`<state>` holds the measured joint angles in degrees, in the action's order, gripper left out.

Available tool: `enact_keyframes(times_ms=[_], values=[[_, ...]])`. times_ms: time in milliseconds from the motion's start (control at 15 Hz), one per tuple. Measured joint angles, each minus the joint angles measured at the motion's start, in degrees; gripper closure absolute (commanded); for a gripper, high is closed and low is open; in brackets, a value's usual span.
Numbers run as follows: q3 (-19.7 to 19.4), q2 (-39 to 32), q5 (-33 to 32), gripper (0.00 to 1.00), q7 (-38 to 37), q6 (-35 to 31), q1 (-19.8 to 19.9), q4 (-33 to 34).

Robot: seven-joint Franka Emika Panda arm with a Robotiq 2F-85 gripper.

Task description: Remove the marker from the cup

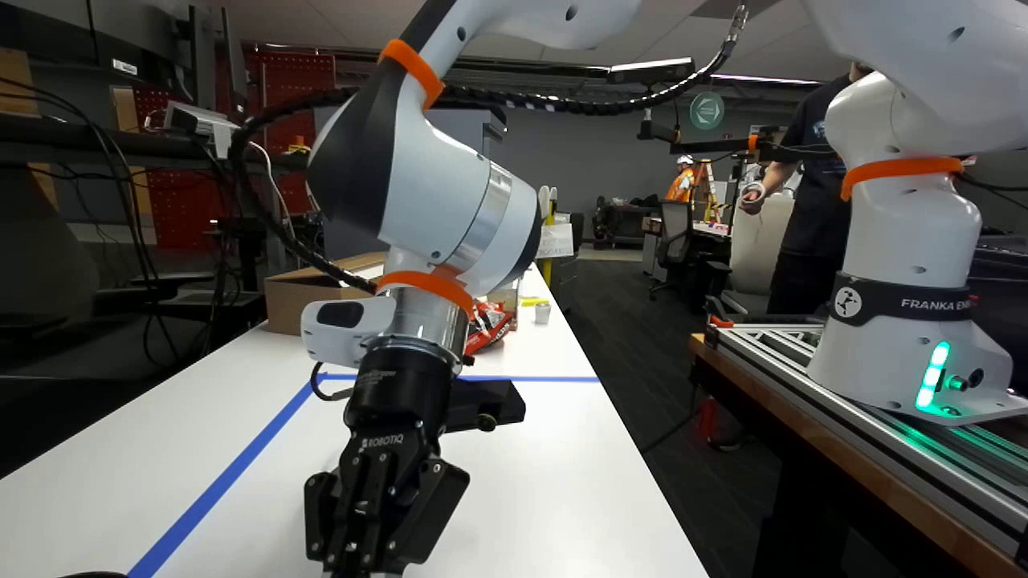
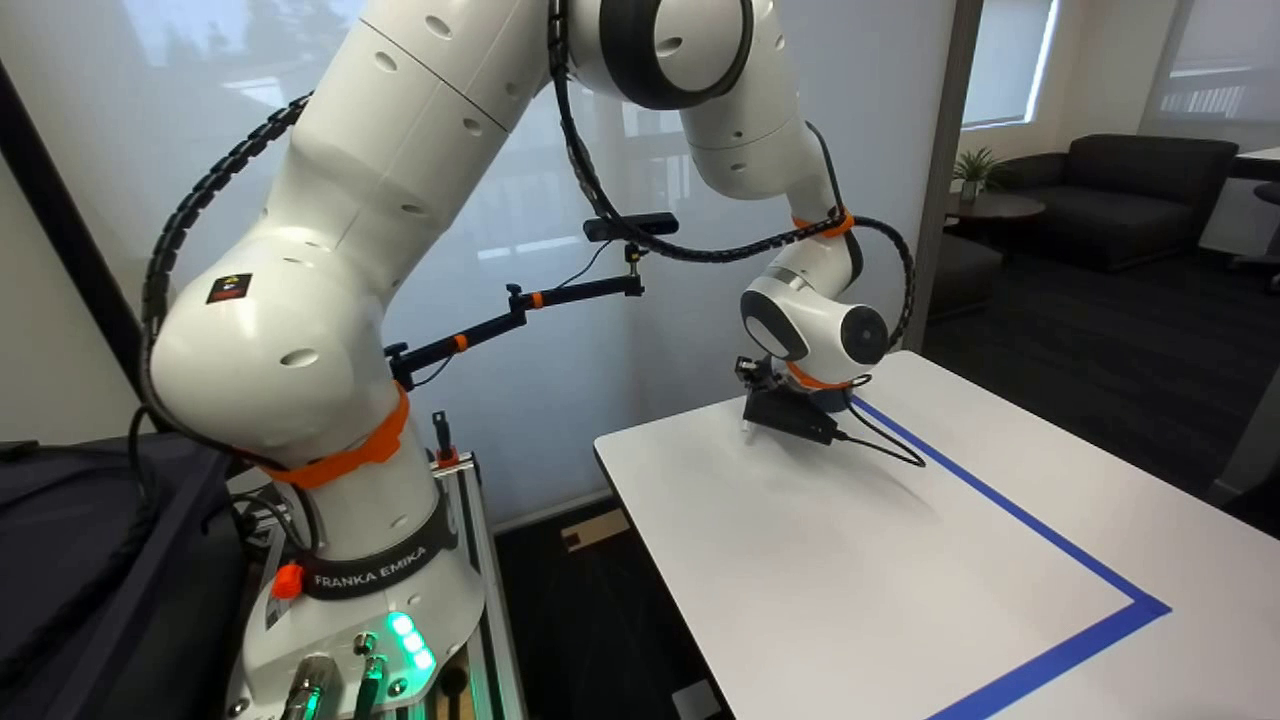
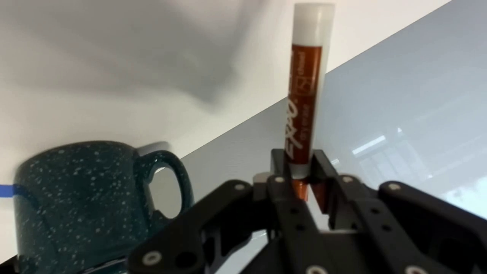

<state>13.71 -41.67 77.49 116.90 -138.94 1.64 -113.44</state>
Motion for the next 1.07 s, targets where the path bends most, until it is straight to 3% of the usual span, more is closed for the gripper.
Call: enact_keyframes(times_ms=[333,400,467,533,600,1067], values=[[-1.96,-0.85,1.84,0.95,1.69,0.78,-1.26,-1.51],[-2.3,-0.91,1.94,0.77,1.79,1.02,-1.35,-1.69],[-2.62,-0.92,1.96,0.83,1.82,1.19,-1.44,-1.88],[-2.92,-0.92,1.96,0.72,1.82,1.36,-1.55,-2.02],[-3.21,-0.93,1.96,0.52,1.82,1.53,-1.7,-2.06],[-4.21,-0.79,1.96,0.01,1.82,1.81,-2.5,-1.93]])
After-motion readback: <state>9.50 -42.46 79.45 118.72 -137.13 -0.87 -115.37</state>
